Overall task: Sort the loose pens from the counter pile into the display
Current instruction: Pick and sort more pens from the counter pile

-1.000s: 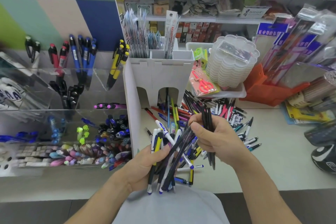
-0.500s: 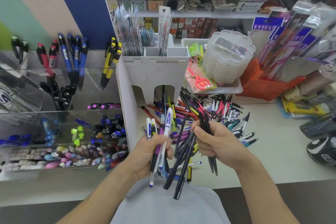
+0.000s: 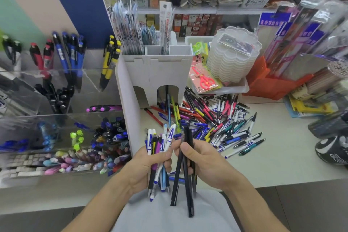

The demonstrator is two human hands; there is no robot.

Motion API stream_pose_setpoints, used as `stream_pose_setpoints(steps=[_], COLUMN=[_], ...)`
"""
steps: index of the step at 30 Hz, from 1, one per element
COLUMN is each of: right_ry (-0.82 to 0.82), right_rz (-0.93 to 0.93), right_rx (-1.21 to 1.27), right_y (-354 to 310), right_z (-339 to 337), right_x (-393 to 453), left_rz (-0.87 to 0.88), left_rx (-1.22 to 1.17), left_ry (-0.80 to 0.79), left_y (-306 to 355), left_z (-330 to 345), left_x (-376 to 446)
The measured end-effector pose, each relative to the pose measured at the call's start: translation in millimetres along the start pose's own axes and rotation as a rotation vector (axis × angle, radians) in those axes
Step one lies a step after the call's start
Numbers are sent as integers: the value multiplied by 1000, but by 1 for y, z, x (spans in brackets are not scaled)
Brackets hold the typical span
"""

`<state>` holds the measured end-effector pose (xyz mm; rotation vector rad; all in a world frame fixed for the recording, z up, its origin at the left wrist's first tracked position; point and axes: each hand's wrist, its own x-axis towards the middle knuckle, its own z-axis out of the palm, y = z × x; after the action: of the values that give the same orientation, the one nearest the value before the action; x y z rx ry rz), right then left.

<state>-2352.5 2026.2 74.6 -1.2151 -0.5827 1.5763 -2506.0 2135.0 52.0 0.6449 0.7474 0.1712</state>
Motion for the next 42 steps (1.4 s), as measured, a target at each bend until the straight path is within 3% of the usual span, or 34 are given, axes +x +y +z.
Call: stream_pose_setpoints(steps=[2,7,12,17,21,24,27,30,32,38,42], right_ry=[0,395,496,566,517,479,463,231,152,262,390], right_rz=[-9,-132,-206,-195,-155,-118,-316,-536,-571,-782,-766], right_rx=[-27,68,-55,-144,-162,-425,-655,-1029,-1165,-1263,-1127], right_y=[-2,-6,-11,-7,-6,-2,-2,-3,-2,11,20], right_z=[4,1,6,3,-4,-5,-8,-25,-35,-47,-48], right_x=[-2,10,18,22,19,15,9,12,20,33,33], left_rz=[17,72,74,43,28,31,-18,-135,-193,-203,-147], left_rx=[-2,100,347,301,254,224,147,135,148,155,66], left_ry=[-33,48,61,142,207,239,249,199,155,142,187], left_y=[1,-1,5,5,2,0,3,10,13,21,16], left_z=[1,7,19,22,19,15,16,15,16,19,14], left_x=[-2,3,4,4,6,9,9,8,8,9,10])
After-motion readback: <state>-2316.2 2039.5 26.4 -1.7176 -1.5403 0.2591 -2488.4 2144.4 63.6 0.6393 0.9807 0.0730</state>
